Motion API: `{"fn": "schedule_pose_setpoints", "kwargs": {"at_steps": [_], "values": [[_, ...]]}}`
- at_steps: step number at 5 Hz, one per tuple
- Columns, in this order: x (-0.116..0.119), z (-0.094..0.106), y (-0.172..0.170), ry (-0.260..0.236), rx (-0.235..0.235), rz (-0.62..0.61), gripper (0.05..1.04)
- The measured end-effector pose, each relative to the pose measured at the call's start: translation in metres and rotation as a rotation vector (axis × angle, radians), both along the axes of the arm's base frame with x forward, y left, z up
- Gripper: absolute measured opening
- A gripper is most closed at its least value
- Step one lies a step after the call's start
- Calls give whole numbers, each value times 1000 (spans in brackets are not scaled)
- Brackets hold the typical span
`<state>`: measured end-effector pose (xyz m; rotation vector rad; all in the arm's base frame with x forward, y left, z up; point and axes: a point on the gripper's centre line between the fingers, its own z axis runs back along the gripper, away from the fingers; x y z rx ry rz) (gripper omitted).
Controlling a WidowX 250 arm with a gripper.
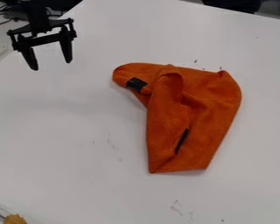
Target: Fold the clot from bottom to top
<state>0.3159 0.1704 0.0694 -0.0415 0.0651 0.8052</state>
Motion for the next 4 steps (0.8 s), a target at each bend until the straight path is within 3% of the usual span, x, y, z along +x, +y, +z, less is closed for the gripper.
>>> {"fn": "schedule_pose_setpoints", "kwargs": {"at_steps": [1, 2, 3, 4], "values": [[-2, -16, -4, 41, -27, -10, 999], [6, -17, -32, 55, -49, -146, 999], [4, -8, -82, 89, -60, -219, 999], [-14, 19, -123, 46, -41, -241, 999]]}}
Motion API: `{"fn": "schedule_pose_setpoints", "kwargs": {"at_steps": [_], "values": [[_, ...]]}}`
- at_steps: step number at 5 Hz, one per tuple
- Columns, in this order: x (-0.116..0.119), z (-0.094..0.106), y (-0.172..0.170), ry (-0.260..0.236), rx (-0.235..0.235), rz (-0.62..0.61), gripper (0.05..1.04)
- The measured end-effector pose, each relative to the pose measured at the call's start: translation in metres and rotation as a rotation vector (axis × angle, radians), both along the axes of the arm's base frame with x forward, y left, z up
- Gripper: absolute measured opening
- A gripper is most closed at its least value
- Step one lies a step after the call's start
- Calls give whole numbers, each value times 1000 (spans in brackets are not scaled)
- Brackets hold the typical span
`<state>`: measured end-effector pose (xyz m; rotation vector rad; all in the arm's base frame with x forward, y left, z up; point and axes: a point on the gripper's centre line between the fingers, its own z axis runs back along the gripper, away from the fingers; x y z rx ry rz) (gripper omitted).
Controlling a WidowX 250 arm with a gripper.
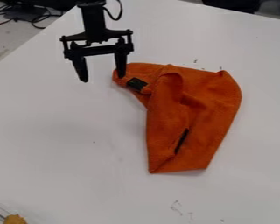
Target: Fold the clot from bottom to top
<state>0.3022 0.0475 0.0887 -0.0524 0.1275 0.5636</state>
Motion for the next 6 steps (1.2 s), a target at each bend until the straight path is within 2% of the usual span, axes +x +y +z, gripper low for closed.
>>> {"fn": "schedule_pose_setpoints", "kwargs": {"at_steps": [1, 2, 3, 4, 5, 6], "values": [[-11, -12, -48, 16, -33, -98, 999], [-20, -31, -72, 51, -77, -105, 999], [-39, -52, -103, 74, -119, -125, 999], [-47, -70, -110, 71, -129, -74, 999], [-52, -84, -117, 114, -133, -107, 999], [-50, -89, -120, 132, -148, -107, 952]]}}
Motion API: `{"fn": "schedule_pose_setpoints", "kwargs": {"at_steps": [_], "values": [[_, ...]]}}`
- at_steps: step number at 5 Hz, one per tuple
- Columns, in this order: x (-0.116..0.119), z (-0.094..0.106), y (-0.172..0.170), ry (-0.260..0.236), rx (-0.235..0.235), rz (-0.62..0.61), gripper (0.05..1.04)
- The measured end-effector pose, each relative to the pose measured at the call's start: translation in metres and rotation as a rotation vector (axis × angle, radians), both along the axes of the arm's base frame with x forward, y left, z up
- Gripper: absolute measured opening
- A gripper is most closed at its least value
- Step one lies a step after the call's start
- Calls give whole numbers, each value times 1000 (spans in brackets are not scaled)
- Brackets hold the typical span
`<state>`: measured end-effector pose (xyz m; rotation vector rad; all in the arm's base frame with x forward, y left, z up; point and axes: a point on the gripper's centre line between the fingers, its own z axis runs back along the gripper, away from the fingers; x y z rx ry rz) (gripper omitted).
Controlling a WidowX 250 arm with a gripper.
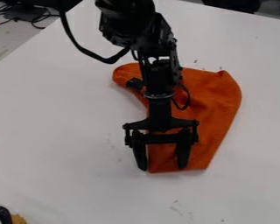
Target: Fold the clot from bottom to top
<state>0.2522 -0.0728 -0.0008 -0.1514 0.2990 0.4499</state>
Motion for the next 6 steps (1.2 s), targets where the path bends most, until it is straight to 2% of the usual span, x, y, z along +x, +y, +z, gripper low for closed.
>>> {"fn": "schedule_pose_setpoints", "kwargs": {"at_steps": [2, 3, 4, 5, 6], "values": [[0, 1, -3, 34, -16, -9, 397], [-3, 7, -11, 38, 6, -39, 175], [11, 38, -12, -37, 14, -36, 80], [27, 66, -11, -87, 23, -44, 71], [57, 102, -5, -123, 49, -78, 71]]}}
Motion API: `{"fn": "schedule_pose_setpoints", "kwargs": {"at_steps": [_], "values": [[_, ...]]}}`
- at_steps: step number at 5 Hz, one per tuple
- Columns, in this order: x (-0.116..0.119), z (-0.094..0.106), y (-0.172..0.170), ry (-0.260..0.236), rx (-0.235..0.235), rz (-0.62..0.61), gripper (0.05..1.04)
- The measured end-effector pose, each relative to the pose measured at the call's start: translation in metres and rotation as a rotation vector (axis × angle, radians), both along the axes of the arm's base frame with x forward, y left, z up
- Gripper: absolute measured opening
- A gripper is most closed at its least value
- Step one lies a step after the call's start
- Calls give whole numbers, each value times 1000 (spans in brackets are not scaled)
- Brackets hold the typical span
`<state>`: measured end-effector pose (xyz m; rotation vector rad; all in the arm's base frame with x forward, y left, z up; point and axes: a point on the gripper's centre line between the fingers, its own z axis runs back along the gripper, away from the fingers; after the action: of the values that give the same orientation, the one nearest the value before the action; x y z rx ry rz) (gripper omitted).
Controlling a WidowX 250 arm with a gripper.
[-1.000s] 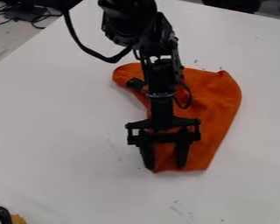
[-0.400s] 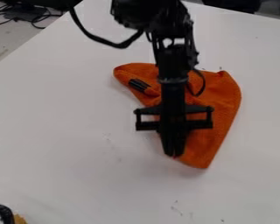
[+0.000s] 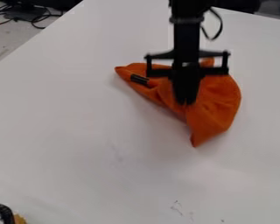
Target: Fold the clot from bottom to top
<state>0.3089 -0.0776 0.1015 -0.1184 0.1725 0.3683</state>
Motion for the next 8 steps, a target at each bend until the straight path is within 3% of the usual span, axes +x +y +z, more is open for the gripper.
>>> {"fn": "schedule_pose_setpoints", "kwargs": {"at_steps": [1, 2, 4, 5, 6, 7, 8], "values": [[35, 12, 3, 28, 44, -38, 71], [71, 12, 3, 29, 47, -131, 71], [130, -28, 7, 62, -2, -182, 71], [147, -51, -1, -7, -42, -178, 71], [145, -88, -2, -28, -58, -162, 100], [144, -73, 1, -55, -51, -166, 265], [147, -56, 9, -55, 1, -194, 543]]}}
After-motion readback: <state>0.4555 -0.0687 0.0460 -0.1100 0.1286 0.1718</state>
